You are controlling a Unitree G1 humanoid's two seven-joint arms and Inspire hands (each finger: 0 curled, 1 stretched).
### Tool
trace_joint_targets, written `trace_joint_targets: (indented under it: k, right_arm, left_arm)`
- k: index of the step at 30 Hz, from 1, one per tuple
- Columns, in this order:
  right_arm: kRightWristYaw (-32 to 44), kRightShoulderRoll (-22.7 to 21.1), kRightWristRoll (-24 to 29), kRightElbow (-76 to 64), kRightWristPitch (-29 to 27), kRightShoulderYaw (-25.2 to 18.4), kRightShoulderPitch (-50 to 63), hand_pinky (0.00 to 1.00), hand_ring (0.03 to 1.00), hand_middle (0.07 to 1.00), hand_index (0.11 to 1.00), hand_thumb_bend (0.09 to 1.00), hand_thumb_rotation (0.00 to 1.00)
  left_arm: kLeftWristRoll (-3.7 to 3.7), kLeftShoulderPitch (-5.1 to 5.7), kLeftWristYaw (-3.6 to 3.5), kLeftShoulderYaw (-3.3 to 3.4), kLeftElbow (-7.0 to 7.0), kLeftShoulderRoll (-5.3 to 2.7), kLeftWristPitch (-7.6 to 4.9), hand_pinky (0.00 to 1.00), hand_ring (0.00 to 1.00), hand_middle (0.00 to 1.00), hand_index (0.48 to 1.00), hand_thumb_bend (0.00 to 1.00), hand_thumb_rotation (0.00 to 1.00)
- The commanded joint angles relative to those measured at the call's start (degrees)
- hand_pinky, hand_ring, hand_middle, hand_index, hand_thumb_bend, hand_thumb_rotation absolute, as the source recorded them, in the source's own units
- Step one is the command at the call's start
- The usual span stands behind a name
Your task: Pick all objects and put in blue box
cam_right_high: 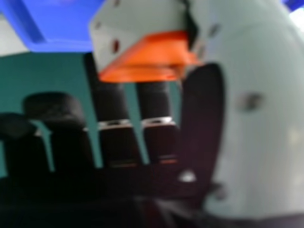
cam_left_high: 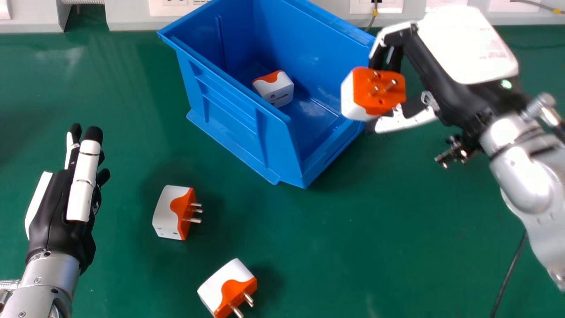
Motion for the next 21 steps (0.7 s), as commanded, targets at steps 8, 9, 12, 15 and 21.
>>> trace_joint_targets:
  k: [8, 9, 12, 15, 21]
  right_arm:
    - [-4.2, 3.9, -2.2, 13.7, -1.2, 5.2, -15.5, 0.03, 0.077, 0.133, 0.469, 0.49, 0.15]
    - [-4.8, 4.4, -2.4, 15.5, -1.4, 5.9, -16.9, 0.03, 0.077, 0.133, 0.469, 0.49, 0.15]
    - [-6.7, 5.8, -3.6, 20.6, -1.6, 8.2, -20.7, 0.03, 0.074, 0.133, 0.469, 0.49, 0.15]
    - [-8.2, 7.6, -5.1, 26.0, -1.0, 10.5, -24.6, 0.03, 0.071, 0.133, 0.469, 0.49, 0.15]
    - [-10.3, 10.3, -6.4, 35.4, -0.4, 13.9, -30.7, 0.03, 0.068, 0.128, 0.469, 0.491, 0.15]
  left_arm:
    - [-0.08, 0.8, 0.01, -0.02, -1.94, 0.12, -1.06, 0.98, 1.0, 1.0, 1.0, 0.51, 1.0]
    - [-0.03, 0.89, 0.03, -0.05, -2.01, 0.11, -1.08, 0.98, 1.0, 1.0, 1.0, 0.51, 1.0]
    - [0.11, 1.3, 0.04, -0.24, -2.39, 0.06, -1.2, 0.98, 1.0, 1.0, 1.0, 0.5, 1.0]
    - [0.25, 1.66, 0.11, -0.35, -2.68, 0.01, -1.26, 0.98, 1.0, 1.0, 1.0, 0.5, 1.0]
    - [0.1, 2.1, -0.02, -0.49, -2.96, -0.11, -1.64, 0.98, 1.0, 1.0, 1.0, 0.5, 1.0]
